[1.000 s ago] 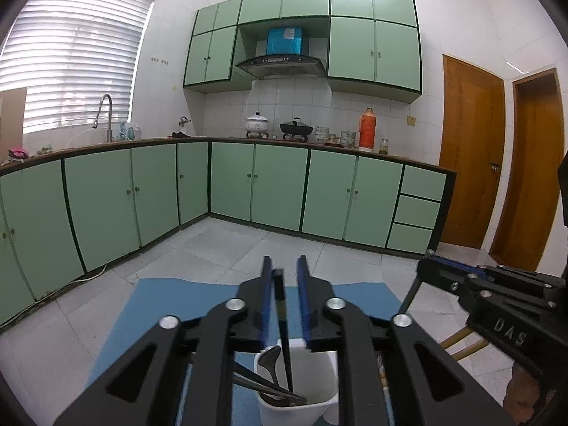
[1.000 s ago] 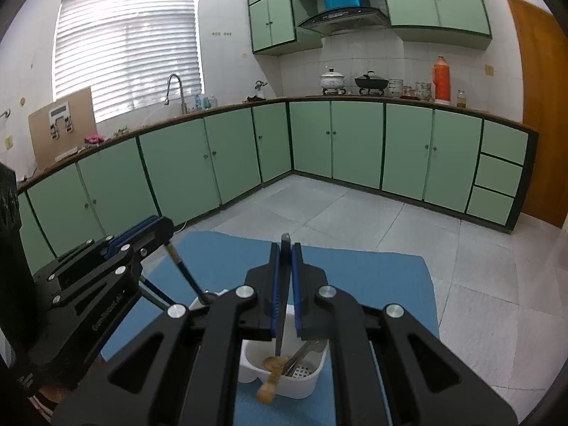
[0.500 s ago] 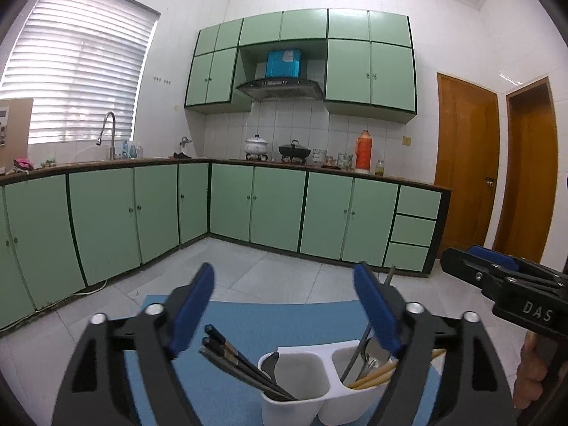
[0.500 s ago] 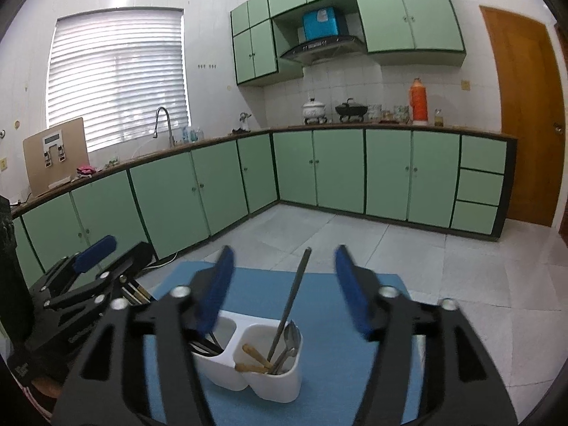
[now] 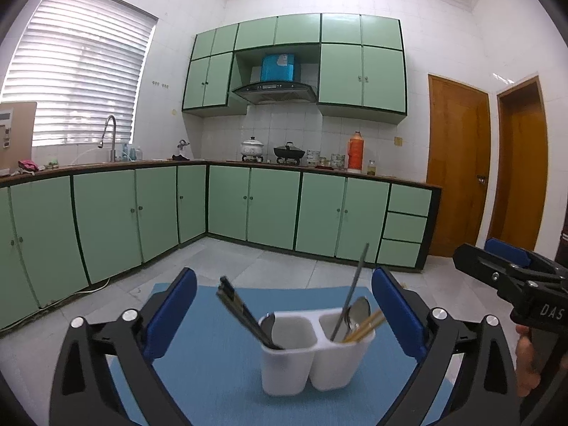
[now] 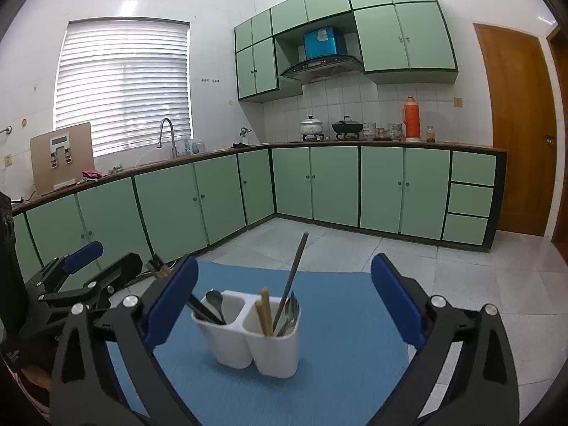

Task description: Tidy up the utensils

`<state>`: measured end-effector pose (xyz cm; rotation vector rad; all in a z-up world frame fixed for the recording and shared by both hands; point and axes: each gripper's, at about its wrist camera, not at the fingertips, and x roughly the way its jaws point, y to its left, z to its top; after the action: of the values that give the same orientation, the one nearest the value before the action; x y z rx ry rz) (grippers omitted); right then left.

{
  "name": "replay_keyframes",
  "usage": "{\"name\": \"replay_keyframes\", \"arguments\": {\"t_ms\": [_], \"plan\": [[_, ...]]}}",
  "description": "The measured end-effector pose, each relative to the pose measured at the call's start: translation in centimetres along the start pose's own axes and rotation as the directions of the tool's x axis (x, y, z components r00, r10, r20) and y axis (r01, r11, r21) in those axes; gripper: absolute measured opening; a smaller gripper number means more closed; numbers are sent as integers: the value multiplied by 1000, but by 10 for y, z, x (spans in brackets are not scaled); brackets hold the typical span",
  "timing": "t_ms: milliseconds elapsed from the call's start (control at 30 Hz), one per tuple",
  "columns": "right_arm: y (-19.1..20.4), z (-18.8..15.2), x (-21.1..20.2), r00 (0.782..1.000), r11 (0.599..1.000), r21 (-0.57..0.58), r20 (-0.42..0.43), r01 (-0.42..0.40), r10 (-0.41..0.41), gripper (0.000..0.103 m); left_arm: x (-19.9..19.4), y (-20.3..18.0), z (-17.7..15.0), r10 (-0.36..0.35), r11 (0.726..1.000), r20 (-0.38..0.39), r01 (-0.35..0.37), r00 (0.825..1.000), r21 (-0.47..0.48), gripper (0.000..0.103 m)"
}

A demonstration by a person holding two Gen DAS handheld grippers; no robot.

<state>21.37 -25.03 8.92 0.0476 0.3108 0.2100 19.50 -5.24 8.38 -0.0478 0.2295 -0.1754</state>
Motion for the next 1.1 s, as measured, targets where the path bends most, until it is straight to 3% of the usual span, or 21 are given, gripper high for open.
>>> {"name": "replay_keyframes", "arguments": {"t_ms": [567, 1100], "plan": [[22, -40, -63, 999, 1000, -3, -28, -21, 21, 96, -79, -3, -35, 23, 1000, -40, -22, 999, 16, 97], [38, -70, -93, 995, 1000, 4, -102, -15, 15, 96, -118, -7, -57, 46, 999, -112, -44, 993, 22, 97]]}}
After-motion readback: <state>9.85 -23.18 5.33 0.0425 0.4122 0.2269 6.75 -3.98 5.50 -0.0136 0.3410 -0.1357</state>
